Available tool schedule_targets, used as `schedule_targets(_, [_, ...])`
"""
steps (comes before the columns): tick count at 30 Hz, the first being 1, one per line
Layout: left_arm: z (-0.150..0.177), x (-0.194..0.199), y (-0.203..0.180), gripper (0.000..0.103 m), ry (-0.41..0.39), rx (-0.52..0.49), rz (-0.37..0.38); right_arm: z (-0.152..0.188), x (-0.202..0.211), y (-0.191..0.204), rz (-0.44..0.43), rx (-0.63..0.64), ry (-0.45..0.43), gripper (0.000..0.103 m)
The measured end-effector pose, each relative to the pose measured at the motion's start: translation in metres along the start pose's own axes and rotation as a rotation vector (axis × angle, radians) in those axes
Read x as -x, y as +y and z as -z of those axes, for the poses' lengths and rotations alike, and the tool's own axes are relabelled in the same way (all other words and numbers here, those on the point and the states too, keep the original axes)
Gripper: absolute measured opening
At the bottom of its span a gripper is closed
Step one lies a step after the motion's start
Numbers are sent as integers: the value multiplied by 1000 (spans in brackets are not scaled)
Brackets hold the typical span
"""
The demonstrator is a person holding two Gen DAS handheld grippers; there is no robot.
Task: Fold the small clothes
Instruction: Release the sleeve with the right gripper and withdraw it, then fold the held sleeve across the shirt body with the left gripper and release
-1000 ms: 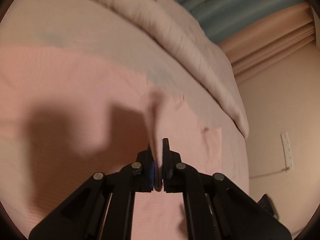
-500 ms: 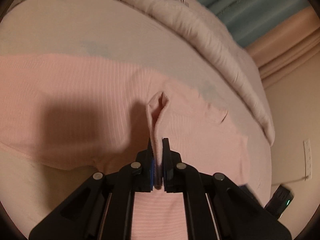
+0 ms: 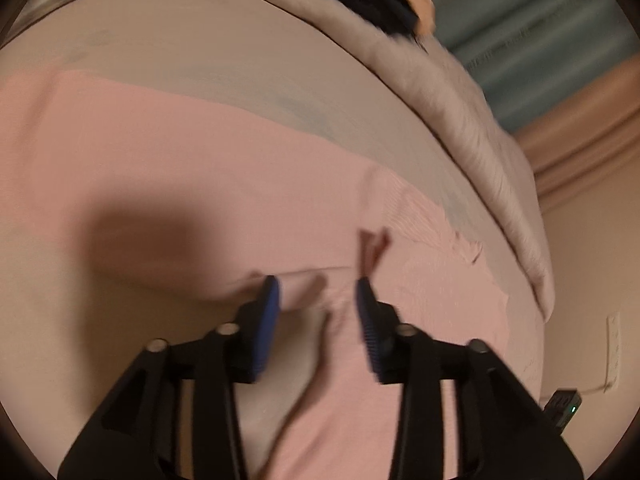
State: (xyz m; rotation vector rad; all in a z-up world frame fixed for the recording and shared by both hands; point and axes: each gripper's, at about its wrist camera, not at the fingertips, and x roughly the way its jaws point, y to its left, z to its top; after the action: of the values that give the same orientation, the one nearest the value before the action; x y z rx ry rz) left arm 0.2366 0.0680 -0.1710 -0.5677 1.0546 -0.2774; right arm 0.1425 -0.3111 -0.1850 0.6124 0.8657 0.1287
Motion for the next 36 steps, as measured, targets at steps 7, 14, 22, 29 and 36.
schedule_targets(7, [5, 43, 91, 59, -89, 249, -17, 11, 14, 36, 4, 117, -24, 67])
schedule_targets(14, [-7, 59, 138, 59, -208, 467, 57, 19, 4, 77, -47, 253, 2, 67])
schedule_targets(22, [-38, 66, 165, 59, -328, 605, 77, 25, -16, 103, -63, 351, 52, 67])
schedule_targets(29, [-58, 76, 174, 1, -370, 549, -33, 22, -36, 136, -87, 441, 71, 67])
schedule_targets(36, [-57, 92, 163, 6, -407, 447, -57, 14, -99, 191, -187, 489, 130, 46])
